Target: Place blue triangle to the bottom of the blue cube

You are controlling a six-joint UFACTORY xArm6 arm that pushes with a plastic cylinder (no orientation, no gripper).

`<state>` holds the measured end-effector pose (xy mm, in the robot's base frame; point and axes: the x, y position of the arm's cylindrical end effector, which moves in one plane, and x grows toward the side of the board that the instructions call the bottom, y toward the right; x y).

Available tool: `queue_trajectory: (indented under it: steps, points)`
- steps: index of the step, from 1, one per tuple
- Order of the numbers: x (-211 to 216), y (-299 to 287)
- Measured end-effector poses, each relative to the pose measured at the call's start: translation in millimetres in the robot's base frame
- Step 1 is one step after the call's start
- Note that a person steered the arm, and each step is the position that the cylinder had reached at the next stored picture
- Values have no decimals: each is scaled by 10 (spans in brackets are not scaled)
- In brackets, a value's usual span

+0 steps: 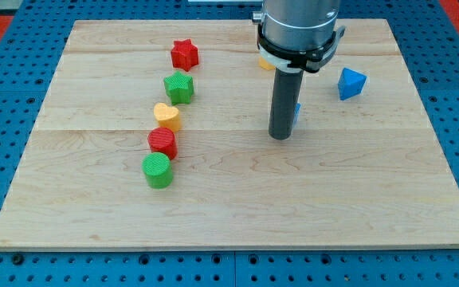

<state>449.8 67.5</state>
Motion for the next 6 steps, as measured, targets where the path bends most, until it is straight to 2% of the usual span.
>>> queue_trajectory:
  steps: [1,2,4,5,6]
  points:
    - [157,15]
    - [214,519]
    - [-692,2043]
    - [-1279,2118]
    - [-1569,1399]
